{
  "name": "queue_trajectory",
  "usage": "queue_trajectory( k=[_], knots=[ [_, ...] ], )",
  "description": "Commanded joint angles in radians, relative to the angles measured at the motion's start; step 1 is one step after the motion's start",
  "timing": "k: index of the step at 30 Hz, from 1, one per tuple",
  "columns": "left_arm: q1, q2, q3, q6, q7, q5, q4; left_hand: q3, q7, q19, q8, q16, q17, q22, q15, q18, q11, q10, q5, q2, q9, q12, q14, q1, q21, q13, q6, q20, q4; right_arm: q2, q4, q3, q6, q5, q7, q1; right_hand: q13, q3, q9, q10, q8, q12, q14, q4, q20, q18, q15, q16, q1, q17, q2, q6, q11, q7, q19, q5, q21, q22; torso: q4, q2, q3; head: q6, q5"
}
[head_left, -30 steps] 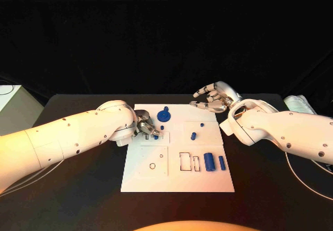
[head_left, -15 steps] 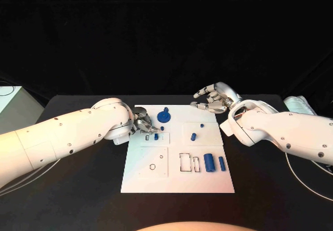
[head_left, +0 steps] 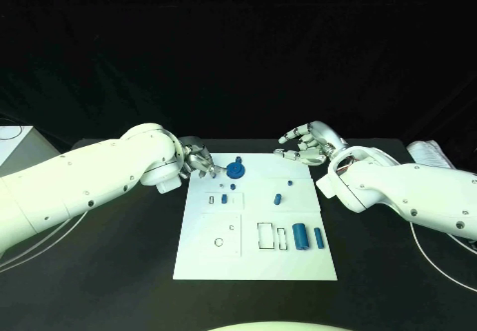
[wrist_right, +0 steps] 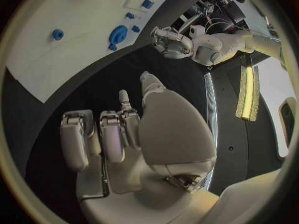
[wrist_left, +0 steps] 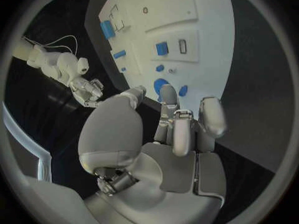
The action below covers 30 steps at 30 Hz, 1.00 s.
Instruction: Assemble the parts on the task board
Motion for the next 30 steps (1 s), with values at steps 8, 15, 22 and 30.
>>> queue_trajectory(
  k=[8, 15, 22, 30],
  knots=[
    [0.022, 0.058, 0.002, 0.037, 0.020, 0.005, -0.130, -0.009, 0.011, 0.004, -0.023, -0.001, 0.195, 0.005, 0.011, 0.003, 0.009, 0.002, 0.005, 0.001, -0.016, 0.008, 0.080, 0.018, -0.002, 0.005, 0.000, 0.012, 0.000, 0.004, -0.001, 0.000, 0.012, -0.006, 0.007, -0.001, 0.147, 0.001, 0.001, -0.009, 0.007, -0.006, 0.091, 0.001, -0.005, 0.000, -0.007, -0.007, -0.014, 0.216, 0.002, -0.006, 0.000, 0.001, 0.079, -0.002, -0.006, 0.227, -0.0015, 0.005, -0.0022, 0.007, 0.002],
    [0.024, 0.101, -0.015, 0.075, 0.018, -0.004, -0.207, -0.009, 0.010, 0.004, -0.024, -0.001, 0.195, 0.004, 0.012, 0.003, 0.009, 0.001, 0.006, 0.005, -0.017, 0.008, 0.080, 0.020, -0.002, 0.003, 0.005, 0.014, 0.000, 0.004, 0.002, 0.000, 0.013, -0.009, 0.006, -0.001, 0.147, 0.001, 0.001, -0.009, 0.007, -0.006, 0.091, 0.001, -0.005, 0.000, -0.007, -0.007, -0.014, 0.216, 0.002, -0.006, 0.000, 0.001, 0.079, -0.002, -0.006, 0.227, -0.0022, 0.008, -0.0036, 0.005, 0.001],
    [0.024, 0.133, -0.030, 0.098, 0.016, -0.006, -0.262, -0.024, 0.014, -0.004, -0.033, -0.005, 0.187, -0.004, 0.015, 0.006, 0.013, -0.012, 0.000, 0.006, -0.023, 0.000, 0.077, 0.002, -0.007, -0.012, 0.007, 0.017, 0.002, 0.004, 0.004, 0.000, 0.012, -0.009, 0.006, -0.001, 0.147, 0.001, 0.001, -0.009, 0.007, -0.006, 0.091, 0.001, -0.005, 0.000, -0.007, -0.007, -0.014, 0.216, 0.002, -0.006, 0.000, 0.001, 0.079, -0.002, -0.006, 0.227, -0.0032, 0.014, -0.0057, 0.009, 0.000],
    [0.024, 0.154, -0.036, 0.101, 0.017, -0.010, -0.301, -0.027, 0.015, -0.005, -0.036, -0.006, 0.186, -0.005, 0.016, 0.006, 0.014, -0.014, 0.000, 0.007, -0.024, -0.001, 0.076, -0.001, -0.008, -0.014, 0.007, 0.018, 0.002, 0.006, 0.005, 0.000, 0.007, -0.010, 0.007, -0.001, 0.146, 0.002, 0.002, -0.010, 0.008, -0.007, 0.091, 0.001, -0.005, 0.000, -0.007, -0.008, -0.014, 0.215, 0.003, -0.006, 0.000, 0.001, 0.078, 0.000, -0.007, 0.226, -0.0048, 0.015, -0.0062, 0.009, 0.003]
  ],
)
